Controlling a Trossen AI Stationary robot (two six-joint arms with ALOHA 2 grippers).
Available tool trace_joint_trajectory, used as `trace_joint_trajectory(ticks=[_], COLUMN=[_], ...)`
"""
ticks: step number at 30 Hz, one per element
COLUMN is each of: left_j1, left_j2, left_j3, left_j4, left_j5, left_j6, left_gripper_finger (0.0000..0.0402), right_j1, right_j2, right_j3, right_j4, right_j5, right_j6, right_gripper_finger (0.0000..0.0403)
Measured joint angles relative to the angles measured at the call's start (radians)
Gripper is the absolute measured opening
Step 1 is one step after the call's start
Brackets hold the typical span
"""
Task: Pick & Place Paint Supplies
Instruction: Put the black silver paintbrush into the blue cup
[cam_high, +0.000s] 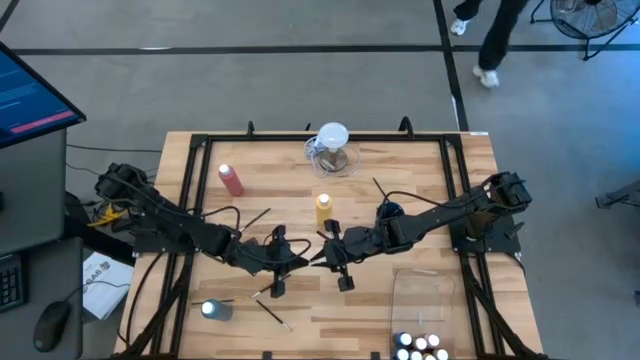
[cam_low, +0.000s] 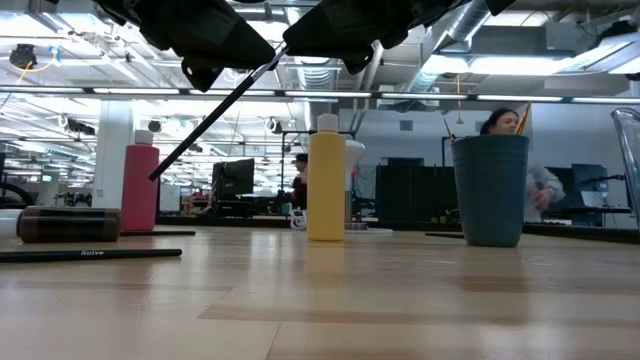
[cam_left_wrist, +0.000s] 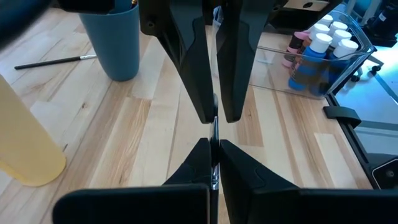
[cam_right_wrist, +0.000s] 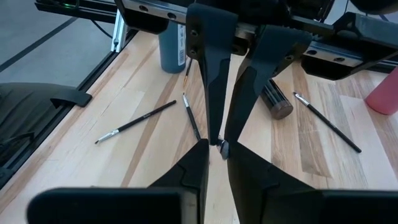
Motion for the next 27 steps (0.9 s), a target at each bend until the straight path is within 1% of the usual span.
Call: trace_joint_trajectory(ticks=[27], left_j1=[0.006], left_j2=[0.0], left_j3=[0.0], left_j4=[0.006], left_j5=[0.002], left_j6=[0.004], left_gripper_finger=[0.0], right_j1=[0.0], right_j2=[0.001], right_j3=[0.0], right_j4=[0.014], right_j5=[0.0], right_j6=[0.0], right_gripper_finger=[0.0051])
